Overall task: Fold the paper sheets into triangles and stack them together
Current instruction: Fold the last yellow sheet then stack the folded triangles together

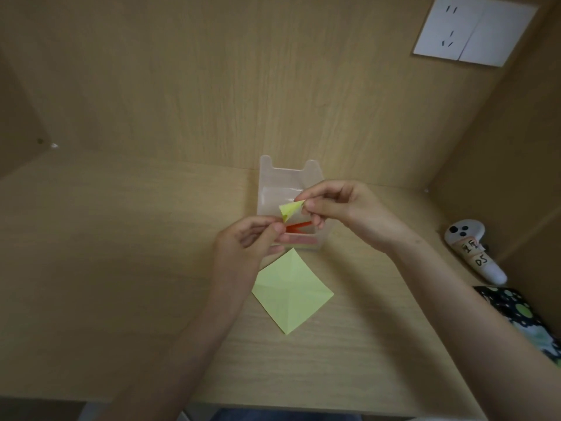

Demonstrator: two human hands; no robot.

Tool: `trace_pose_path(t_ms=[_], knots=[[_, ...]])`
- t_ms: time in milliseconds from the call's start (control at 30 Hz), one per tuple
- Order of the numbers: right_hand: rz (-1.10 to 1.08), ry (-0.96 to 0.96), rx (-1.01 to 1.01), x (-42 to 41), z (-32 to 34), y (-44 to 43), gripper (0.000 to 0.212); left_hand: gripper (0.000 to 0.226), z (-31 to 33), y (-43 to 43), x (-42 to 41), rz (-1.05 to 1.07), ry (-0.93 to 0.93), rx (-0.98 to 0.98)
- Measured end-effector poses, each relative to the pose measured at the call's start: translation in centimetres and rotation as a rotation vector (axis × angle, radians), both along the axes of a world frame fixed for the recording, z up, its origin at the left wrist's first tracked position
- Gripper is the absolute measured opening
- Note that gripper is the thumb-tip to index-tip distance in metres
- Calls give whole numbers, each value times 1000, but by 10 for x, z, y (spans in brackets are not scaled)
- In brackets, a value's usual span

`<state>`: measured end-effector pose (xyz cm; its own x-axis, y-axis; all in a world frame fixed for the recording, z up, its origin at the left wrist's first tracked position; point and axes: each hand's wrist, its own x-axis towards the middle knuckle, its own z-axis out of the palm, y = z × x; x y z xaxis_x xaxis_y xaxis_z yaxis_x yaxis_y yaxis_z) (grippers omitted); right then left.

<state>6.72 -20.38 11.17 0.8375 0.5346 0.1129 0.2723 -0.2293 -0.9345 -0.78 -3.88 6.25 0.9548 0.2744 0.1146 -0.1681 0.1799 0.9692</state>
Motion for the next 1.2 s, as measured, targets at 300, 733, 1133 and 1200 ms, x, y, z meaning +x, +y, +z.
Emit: trace_pose_path(t_ms=[300, 733, 1133, 1200], knots=[[-134, -108, -52, 36, 10, 1, 17, 19, -18, 1, -1, -100, 46, 250], [13, -113, -833, 83, -32, 49, 17, 33, -67, 12, -8, -7, 28, 982], [86, -159, -849, 85, -50, 52, 16, 40, -73, 16, -3, 18, 4, 901], [97, -152, -839, 86, -52, 52, 17, 40, -72, 16, -3, 10, 9, 895]])
